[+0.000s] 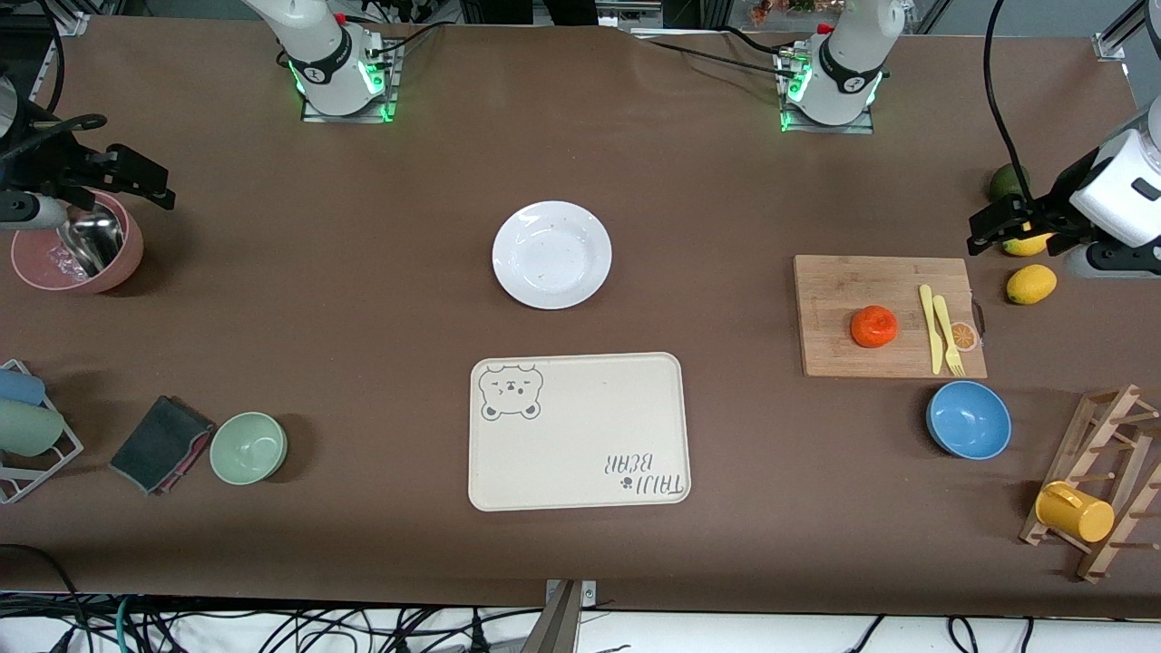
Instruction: Place orange and plate with both arms
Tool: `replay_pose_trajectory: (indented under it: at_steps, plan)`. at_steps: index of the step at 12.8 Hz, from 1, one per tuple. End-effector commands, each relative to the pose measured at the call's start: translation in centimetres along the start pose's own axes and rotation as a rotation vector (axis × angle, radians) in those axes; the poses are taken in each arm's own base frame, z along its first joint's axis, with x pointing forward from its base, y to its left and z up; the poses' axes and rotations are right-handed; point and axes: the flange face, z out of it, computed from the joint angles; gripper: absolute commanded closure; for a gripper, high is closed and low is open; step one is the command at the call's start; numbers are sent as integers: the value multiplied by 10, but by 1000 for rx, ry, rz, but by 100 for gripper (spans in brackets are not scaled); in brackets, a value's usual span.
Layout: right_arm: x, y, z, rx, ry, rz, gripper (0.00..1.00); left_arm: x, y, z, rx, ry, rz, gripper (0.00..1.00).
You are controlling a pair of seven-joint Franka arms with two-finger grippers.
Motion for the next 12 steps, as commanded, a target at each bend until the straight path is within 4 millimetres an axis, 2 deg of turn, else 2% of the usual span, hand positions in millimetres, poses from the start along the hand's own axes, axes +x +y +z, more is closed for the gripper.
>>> replay_pose_trajectory:
  at_steps: [1, 12]
  plan:
    - [-2, 3, -3, 15, -18, 15, 0, 1, -1, 0, -22, 5, 23, 0]
    - [-1, 6, -2, 9, -24, 5, 0, 4, 2, -2, -26, 13, 27, 0]
